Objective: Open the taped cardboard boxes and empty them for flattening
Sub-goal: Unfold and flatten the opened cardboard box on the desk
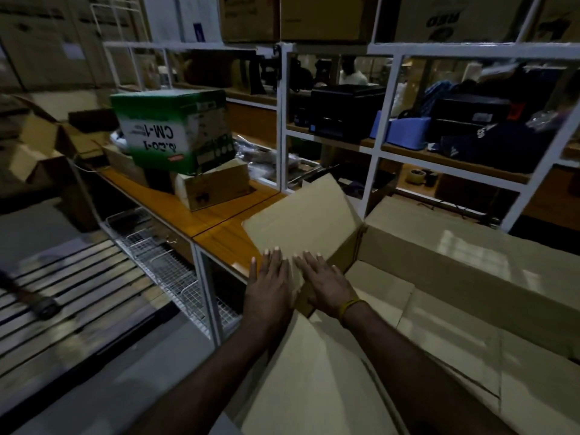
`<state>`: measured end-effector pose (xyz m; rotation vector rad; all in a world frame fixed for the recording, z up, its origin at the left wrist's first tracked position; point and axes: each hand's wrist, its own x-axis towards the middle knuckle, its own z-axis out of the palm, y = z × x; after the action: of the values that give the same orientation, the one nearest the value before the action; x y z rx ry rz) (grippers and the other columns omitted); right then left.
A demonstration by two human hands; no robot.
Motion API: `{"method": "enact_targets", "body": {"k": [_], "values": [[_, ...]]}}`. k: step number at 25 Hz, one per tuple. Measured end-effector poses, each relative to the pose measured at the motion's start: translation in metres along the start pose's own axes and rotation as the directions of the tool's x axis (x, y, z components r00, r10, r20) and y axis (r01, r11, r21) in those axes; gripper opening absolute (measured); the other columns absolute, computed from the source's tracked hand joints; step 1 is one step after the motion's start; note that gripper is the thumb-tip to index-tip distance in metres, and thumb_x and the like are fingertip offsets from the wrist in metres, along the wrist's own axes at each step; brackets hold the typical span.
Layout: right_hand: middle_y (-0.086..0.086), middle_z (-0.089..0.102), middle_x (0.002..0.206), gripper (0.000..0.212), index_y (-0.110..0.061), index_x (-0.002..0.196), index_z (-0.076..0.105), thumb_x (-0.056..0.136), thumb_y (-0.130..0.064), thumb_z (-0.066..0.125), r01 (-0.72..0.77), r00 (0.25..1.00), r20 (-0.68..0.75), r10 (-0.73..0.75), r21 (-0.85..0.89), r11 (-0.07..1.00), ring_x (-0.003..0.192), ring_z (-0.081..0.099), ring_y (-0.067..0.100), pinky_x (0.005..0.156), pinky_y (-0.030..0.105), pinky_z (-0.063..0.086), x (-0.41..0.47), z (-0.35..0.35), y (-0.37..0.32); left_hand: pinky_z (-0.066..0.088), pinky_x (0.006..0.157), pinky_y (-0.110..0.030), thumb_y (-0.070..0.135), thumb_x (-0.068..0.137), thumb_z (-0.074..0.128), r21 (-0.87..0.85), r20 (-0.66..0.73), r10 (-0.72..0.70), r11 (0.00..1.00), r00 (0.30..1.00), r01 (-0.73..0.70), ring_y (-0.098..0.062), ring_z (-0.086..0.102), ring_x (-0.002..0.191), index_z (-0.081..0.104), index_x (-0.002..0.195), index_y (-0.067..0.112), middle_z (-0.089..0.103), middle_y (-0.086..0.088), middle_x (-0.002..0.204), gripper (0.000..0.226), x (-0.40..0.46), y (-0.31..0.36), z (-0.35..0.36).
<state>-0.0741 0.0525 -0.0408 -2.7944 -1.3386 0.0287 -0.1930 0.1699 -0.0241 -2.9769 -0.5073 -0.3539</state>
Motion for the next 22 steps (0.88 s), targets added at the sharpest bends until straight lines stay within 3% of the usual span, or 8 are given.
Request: {"method": "enact_targets", "body": {"k": [4, 7, 9, 12, 15, 22], "values": [[-0.008, 0.003, 0.165, 0.087, -0.040, 0.155, 0.007, 0.093, -0.022, 0.065, -0.075, 0.997, 0.023, 0.074, 0.064, 0.995, 0.152, 0.008, 0.027, 0.117, 0.052, 0.023, 0.003, 0.010, 0.008, 0.005, 0.122, -0.047, 0.053, 0.098, 0.042, -0.094, 0.126, 0.017, 0.996, 0.992, -0.005, -0.036, 0.009, 0.151, 0.021, 0.156, 0.016, 0.011, -0.016, 0.164, 0.072, 0.001, 0.002, 0.012], [-0.009, 0.010, 0.164, 0.077, -0.040, 0.153, 0.018, 0.093, -0.028, 0.065, -0.116, 0.993, -0.001, 0.117, 0.105, 0.988, 0.151, 0.012, 0.027, 0.114, 0.051, 0.030, 0.004, 0.012, 0.004, 0.016, 0.119, -0.047, 0.047, 0.097, 0.048, -0.161, 0.173, 0.029, 0.987, 0.984, -0.001, -0.039, 0.021, 0.146, 0.034, 0.149, 0.020, 0.026, -0.016, 0.158, 0.060, 0.006, 0.001, 0.023], [-0.008, 0.016, 0.163, 0.071, -0.037, 0.151, 0.025, 0.093, -0.029, 0.065, -0.131, 0.990, -0.035, 0.135, 0.102, 0.986, 0.151, 0.015, 0.025, 0.110, 0.049, 0.036, 0.006, 0.014, 0.002, 0.031, 0.111, -0.044, 0.043, 0.096, 0.051, -0.197, 0.153, 0.031, 0.980, 0.988, 0.000, -0.036, 0.040, 0.133, 0.046, 0.138, 0.021, 0.044, -0.013, 0.144, 0.048, 0.010, 0.000, 0.028], [-0.009, 0.024, 0.160, 0.063, -0.039, 0.147, 0.034, 0.092, -0.032, 0.066, -0.136, 0.988, -0.065, 0.141, 0.064, 0.989, 0.150, 0.018, 0.024, 0.100, 0.046, 0.046, 0.008, 0.019, 0.003, 0.045, 0.085, -0.036, 0.042, 0.097, 0.051, -0.267, 0.141, 0.032, 0.964, 0.990, 0.007, -0.029, 0.059, 0.106, 0.055, 0.124, 0.019, 0.058, -0.008, 0.119, 0.036, 0.014, -0.002, 0.031], [-0.010, 0.029, 0.157, 0.052, -0.040, 0.143, 0.040, 0.095, -0.035, 0.061, -0.150, 0.986, -0.062, 0.154, 0.060, 0.987, 0.150, 0.018, 0.021, 0.091, 0.043, 0.050, 0.008, 0.020, 0.003, 0.043, 0.068, -0.031, 0.044, 0.098, 0.048, -0.309, 0.141, 0.039, 0.951, 0.989, 0.007, -0.028, 0.064, 0.094, 0.061, 0.113, 0.016, 0.060, -0.007, 0.108, 0.035, 0.017, -0.001, 0.032], [-0.008, 0.035, 0.153, 0.035, -0.038, 0.133, 0.050, 0.099, -0.034, 0.054, -0.184, 0.982, -0.040, 0.187, 0.077, 0.980, 0.150, 0.016, 0.019, 0.084, 0.037, 0.049, 0.009, 0.013, -0.003, 0.038, 0.066, -0.028, 0.037, 0.101, 0.045, -0.305, 0.162, 0.051, 0.952, 0.986, 0.001, -0.025, 0.066, 0.093, 0.066, 0.110, 0.016, 0.066, -0.004, 0.106, 0.031, 0.019, 0.002, 0.036]]}}
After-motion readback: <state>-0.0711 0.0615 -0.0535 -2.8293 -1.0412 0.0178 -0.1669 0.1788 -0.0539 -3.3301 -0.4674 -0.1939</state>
